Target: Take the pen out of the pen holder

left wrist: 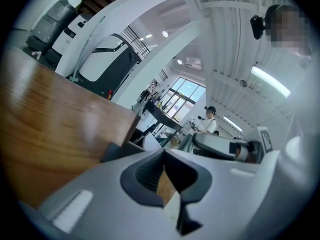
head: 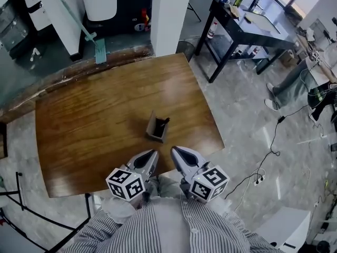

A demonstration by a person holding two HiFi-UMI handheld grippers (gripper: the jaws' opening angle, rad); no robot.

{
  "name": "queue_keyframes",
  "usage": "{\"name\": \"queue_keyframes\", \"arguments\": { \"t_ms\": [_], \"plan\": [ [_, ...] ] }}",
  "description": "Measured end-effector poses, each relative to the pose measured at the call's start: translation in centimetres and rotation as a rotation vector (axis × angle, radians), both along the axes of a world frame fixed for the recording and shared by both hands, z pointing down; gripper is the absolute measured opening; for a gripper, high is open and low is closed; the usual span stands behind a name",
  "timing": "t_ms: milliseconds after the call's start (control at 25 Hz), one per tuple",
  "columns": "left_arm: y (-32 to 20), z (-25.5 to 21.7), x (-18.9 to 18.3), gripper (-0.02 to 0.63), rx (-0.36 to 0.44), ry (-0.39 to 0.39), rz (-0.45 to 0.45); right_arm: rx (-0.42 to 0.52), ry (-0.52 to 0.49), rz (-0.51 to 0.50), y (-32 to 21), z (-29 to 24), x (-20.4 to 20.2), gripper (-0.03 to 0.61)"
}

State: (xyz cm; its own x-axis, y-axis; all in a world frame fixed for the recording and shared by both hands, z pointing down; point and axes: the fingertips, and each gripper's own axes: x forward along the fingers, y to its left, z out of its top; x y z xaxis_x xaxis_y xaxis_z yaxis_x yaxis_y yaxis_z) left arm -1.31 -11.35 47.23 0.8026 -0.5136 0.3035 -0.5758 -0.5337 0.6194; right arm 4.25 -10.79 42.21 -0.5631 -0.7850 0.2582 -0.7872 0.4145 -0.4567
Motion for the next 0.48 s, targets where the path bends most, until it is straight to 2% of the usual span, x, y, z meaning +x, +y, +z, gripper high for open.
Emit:
{"name": "queue_keyframes", "arguments": {
  "t_ms": [280,480],
  "plan": [
    [0.2,1.2,0.5,0.008,-0.024,0.018,-0.013,-0.062,0.017,-0.063,-0.5,2.5,-0.7,0.0],
    [0.1,2.6,1.4,0.008,-0.016,0.031,0.02,-0.083,0.034,-0.066,-2.1,4.1,-0.1,0.0]
  ]
}}
